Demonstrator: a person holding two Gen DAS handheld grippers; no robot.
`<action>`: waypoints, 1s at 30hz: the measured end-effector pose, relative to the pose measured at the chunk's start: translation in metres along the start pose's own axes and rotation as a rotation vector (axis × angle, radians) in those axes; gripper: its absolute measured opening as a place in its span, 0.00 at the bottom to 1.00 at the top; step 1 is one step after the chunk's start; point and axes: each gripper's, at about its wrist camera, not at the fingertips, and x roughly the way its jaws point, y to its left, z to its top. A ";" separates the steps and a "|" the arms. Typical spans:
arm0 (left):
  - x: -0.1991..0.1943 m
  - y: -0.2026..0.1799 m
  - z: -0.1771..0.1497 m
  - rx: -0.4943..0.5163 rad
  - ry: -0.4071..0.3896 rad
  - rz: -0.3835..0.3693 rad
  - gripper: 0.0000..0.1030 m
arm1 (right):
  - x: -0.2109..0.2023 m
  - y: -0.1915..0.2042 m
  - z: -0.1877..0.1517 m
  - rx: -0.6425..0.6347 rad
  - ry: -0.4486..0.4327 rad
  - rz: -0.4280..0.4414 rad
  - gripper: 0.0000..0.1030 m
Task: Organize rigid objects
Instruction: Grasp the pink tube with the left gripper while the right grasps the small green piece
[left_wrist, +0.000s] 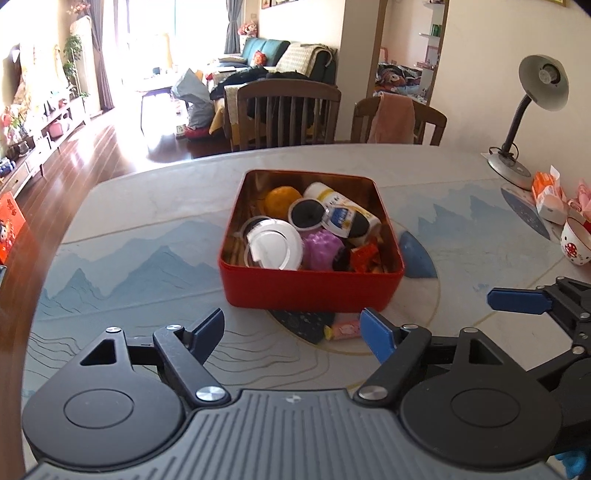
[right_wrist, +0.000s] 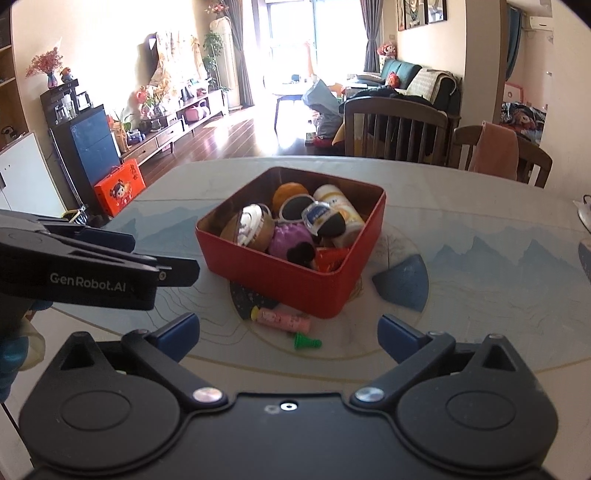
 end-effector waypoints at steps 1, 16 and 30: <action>0.003 -0.002 -0.001 -0.001 0.009 -0.005 0.78 | 0.002 -0.001 -0.002 -0.006 0.005 -0.001 1.00; 0.060 -0.028 -0.009 -0.052 0.138 -0.048 0.78 | 0.047 -0.016 -0.023 -0.102 0.074 0.052 0.90; 0.105 -0.049 0.000 -0.075 0.200 -0.027 0.78 | 0.071 -0.024 -0.024 -0.141 0.087 0.130 0.68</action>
